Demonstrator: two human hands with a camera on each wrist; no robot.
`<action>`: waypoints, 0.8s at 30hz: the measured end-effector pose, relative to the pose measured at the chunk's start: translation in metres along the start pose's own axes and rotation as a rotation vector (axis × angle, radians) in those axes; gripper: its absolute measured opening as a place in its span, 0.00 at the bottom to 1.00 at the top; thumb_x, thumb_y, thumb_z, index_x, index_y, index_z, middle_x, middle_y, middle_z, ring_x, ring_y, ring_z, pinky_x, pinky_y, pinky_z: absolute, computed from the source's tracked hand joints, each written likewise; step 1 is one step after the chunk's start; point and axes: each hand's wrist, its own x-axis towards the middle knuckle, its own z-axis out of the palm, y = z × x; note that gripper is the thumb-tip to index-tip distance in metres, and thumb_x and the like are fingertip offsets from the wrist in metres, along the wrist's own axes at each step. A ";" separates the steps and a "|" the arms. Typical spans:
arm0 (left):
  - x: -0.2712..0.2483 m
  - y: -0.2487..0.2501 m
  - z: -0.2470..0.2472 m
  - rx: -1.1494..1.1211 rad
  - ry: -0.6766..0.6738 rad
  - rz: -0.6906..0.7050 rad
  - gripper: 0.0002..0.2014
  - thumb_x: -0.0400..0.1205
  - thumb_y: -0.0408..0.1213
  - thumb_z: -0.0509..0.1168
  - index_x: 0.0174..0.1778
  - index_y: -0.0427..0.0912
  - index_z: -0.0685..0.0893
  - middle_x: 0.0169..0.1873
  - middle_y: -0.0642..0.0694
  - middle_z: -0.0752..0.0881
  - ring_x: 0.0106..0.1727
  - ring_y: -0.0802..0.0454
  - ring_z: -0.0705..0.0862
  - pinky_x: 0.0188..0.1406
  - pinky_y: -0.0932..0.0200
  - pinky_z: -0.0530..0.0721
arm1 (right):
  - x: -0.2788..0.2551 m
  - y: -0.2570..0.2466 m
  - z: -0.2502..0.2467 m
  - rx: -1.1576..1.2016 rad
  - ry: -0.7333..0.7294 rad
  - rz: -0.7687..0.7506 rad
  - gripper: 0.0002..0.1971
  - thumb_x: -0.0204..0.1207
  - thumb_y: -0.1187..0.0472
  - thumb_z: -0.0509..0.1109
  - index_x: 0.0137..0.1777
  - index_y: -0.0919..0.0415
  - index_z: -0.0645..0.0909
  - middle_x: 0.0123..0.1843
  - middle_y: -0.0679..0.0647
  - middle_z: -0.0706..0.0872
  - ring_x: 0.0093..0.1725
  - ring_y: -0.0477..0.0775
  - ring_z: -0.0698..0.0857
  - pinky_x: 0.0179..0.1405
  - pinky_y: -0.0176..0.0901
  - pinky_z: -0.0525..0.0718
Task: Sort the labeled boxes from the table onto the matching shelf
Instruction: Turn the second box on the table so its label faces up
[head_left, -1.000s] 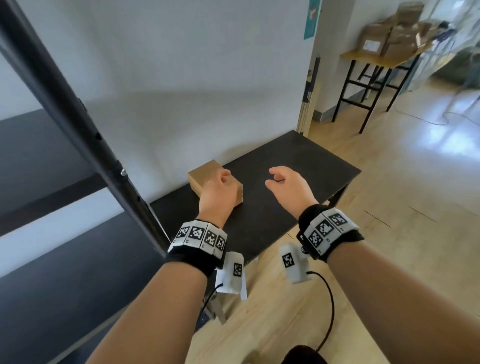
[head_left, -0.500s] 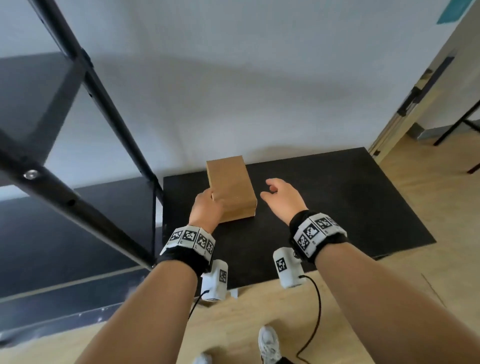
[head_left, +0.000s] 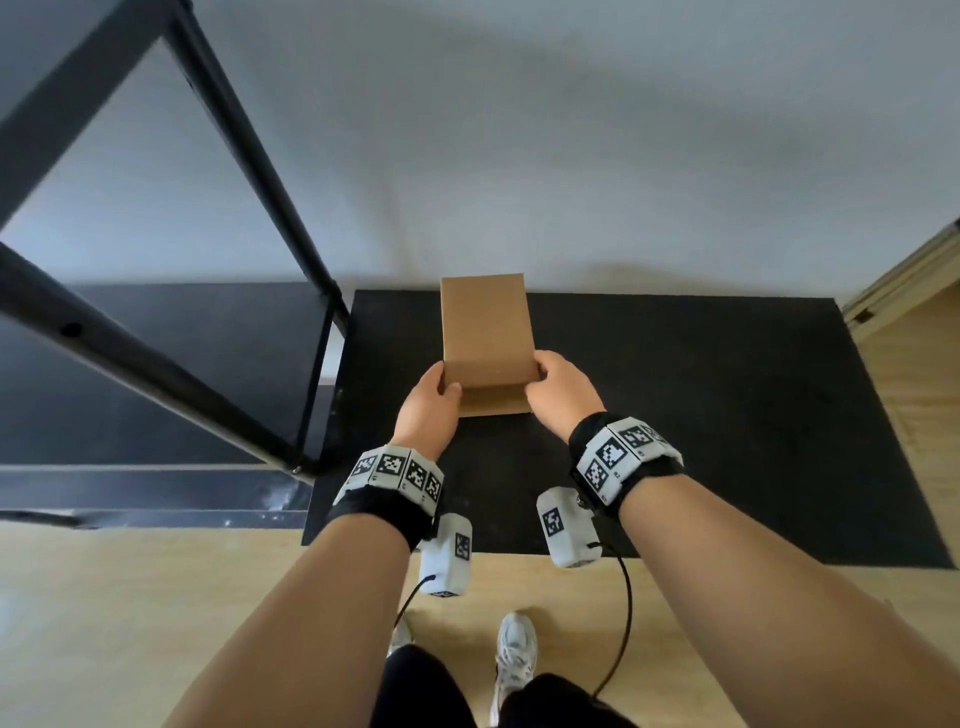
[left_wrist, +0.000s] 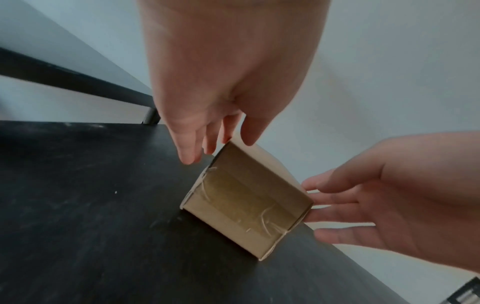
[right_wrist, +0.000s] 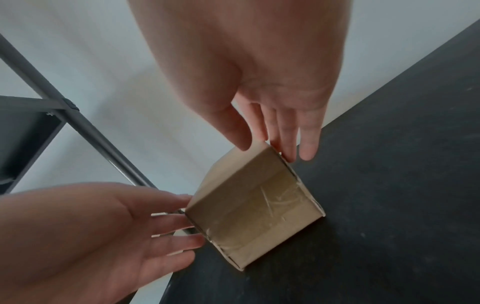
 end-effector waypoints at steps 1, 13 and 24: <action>-0.004 -0.001 0.001 -0.036 0.029 -0.012 0.24 0.89 0.41 0.55 0.83 0.44 0.71 0.73 0.44 0.81 0.70 0.45 0.81 0.68 0.52 0.79 | -0.001 0.001 0.001 0.009 0.009 0.004 0.28 0.75 0.65 0.59 0.77 0.56 0.73 0.62 0.54 0.86 0.56 0.56 0.85 0.46 0.44 0.78; -0.043 -0.014 0.000 -0.048 0.371 0.205 0.17 0.89 0.38 0.54 0.69 0.45 0.84 0.64 0.43 0.84 0.66 0.45 0.81 0.64 0.48 0.82 | -0.026 0.012 0.026 0.020 -0.064 0.024 0.24 0.82 0.58 0.62 0.77 0.61 0.67 0.67 0.60 0.83 0.63 0.64 0.83 0.53 0.47 0.77; -0.043 -0.008 0.003 -0.018 0.286 0.125 0.29 0.83 0.42 0.68 0.80 0.43 0.72 0.76 0.39 0.73 0.77 0.41 0.72 0.75 0.47 0.75 | -0.036 0.011 0.013 0.040 0.073 -0.049 0.28 0.83 0.47 0.61 0.79 0.59 0.70 0.74 0.60 0.78 0.67 0.60 0.82 0.59 0.47 0.78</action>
